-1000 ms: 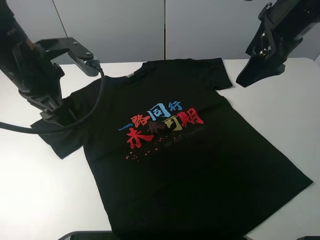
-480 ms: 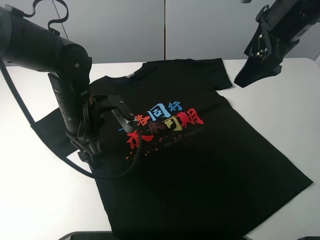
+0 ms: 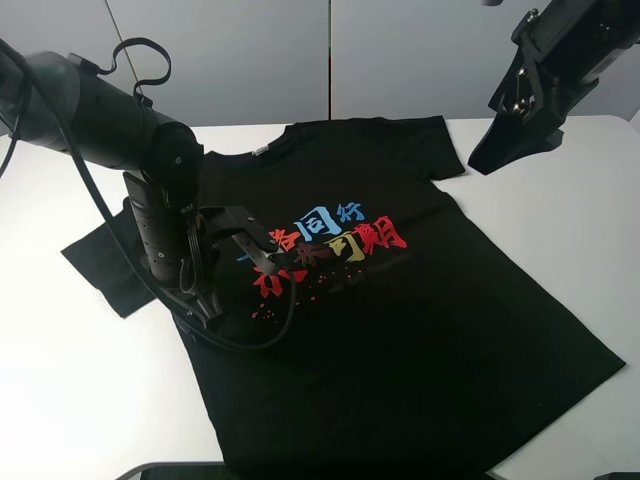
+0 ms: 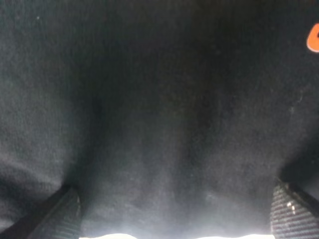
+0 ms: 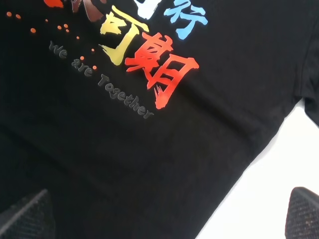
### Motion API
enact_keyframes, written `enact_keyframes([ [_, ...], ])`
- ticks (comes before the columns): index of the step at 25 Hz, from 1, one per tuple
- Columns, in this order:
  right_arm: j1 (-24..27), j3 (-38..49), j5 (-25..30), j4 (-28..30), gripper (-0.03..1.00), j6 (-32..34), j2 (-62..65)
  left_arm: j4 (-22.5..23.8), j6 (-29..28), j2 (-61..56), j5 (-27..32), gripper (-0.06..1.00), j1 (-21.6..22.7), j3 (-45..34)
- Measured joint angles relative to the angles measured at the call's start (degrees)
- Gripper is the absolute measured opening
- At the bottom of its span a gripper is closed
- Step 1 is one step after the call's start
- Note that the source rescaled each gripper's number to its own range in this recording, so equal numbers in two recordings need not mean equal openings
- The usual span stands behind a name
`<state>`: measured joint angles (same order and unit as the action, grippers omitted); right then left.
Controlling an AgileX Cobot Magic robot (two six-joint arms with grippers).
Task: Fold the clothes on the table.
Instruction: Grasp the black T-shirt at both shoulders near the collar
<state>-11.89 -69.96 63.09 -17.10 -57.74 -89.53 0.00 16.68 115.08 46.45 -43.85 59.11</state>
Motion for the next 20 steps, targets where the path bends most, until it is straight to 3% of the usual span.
enact_keyframes([
  [4,0.0,0.0,-0.1,0.0,1.00,0.0,0.0,0.5,-0.1,0.0,0.0,0.99,-0.1,0.0],
  [6,0.0,0.0,-0.1,0.0,1.00,0.0,0.0,1.4,-0.1,0.2,-0.1,0.89,-0.1,0.0],
  [8,0.0,0.0,-0.1,0.0,1.00,0.0,0.0,2.9,-0.1,0.4,-0.6,0.70,0.0,0.1],
  [13,-1.3,0.0,-0.1,4.3,1.00,0.0,-0.1,2.3,-0.1,0.4,-1.0,0.06,0.0,0.1],
  [20,-4.6,0.0,-2.4,8.4,1.00,0.0,-5.5,2.0,0.0,0.4,-1.0,0.00,0.0,0.1],
])
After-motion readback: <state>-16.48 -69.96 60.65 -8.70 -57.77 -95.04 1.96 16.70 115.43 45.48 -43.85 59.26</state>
